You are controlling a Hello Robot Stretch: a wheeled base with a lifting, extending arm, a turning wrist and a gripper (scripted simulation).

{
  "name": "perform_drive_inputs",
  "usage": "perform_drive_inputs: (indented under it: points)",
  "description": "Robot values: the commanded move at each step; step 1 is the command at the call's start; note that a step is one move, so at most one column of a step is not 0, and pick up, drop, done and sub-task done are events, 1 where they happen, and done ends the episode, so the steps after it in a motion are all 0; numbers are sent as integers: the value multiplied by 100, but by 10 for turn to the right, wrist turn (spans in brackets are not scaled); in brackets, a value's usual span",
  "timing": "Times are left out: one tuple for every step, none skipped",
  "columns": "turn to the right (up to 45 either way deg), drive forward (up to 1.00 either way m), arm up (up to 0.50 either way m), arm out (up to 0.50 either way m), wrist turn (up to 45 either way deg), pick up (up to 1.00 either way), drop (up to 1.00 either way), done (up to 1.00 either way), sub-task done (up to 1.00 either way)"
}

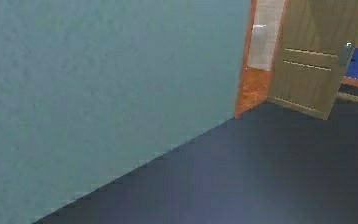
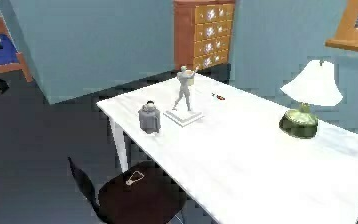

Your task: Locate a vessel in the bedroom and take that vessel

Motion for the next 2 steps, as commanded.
perform_drive_inputs:
  points:
    - [450,0,0,0,0,0,0,0,0]
    - [390,0,0,0,0,0,0,0,0]
